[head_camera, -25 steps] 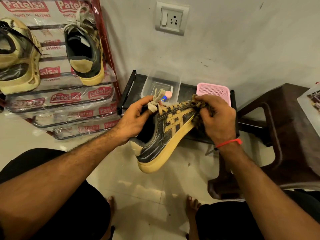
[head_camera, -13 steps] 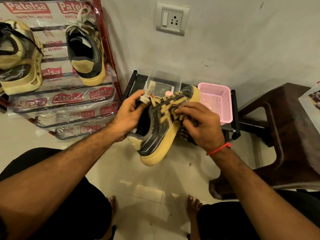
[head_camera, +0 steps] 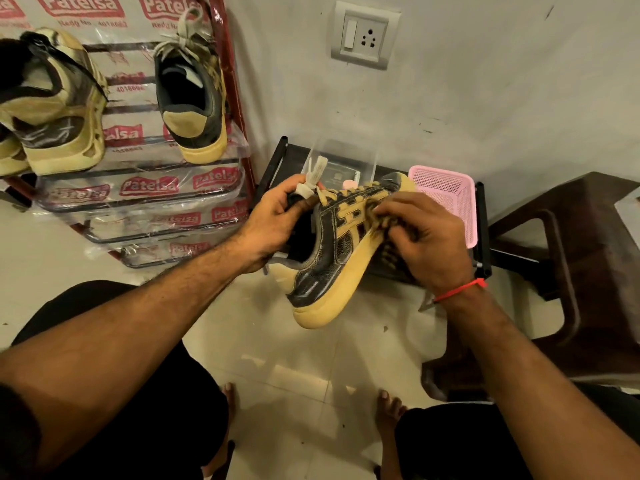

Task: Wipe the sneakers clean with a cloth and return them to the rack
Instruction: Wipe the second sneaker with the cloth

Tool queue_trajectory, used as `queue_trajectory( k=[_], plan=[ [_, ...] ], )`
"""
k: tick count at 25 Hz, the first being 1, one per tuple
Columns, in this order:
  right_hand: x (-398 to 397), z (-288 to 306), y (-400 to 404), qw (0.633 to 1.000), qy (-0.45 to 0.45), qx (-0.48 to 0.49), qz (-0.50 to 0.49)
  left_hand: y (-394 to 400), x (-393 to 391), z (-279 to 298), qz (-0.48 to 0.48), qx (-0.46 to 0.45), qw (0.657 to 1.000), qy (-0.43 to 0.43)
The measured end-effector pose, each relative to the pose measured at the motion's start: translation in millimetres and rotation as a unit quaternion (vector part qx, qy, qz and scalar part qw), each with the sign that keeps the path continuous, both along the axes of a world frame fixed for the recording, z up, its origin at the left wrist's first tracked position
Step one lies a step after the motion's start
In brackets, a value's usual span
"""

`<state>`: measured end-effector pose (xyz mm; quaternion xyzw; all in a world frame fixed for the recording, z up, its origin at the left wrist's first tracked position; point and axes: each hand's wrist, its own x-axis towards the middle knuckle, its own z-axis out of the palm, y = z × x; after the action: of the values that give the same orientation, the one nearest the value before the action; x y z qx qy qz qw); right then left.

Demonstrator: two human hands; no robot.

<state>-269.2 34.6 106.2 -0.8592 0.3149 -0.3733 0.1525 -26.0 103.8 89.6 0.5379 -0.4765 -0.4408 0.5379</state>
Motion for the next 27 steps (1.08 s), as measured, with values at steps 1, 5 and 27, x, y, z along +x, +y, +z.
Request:
queue_trajectory(
  k=[1, 5, 27],
  plan=[
    [-5, 2, -5, 0.999, 0.000, 0.005, -0.034, -1, -1, 0, -0.004, -0.005, 1.000, -0.005],
    [7, 3, 15, 0.998, 0.010, 0.022, 0.058, -3, 2, 1, 0.021, -0.037, 0.998, -0.047],
    [34, -6, 57, 0.956, 0.101, 0.008, 0.275, 0, 11, 3, 0.052, 0.014, 0.999, -0.006]
  ],
)
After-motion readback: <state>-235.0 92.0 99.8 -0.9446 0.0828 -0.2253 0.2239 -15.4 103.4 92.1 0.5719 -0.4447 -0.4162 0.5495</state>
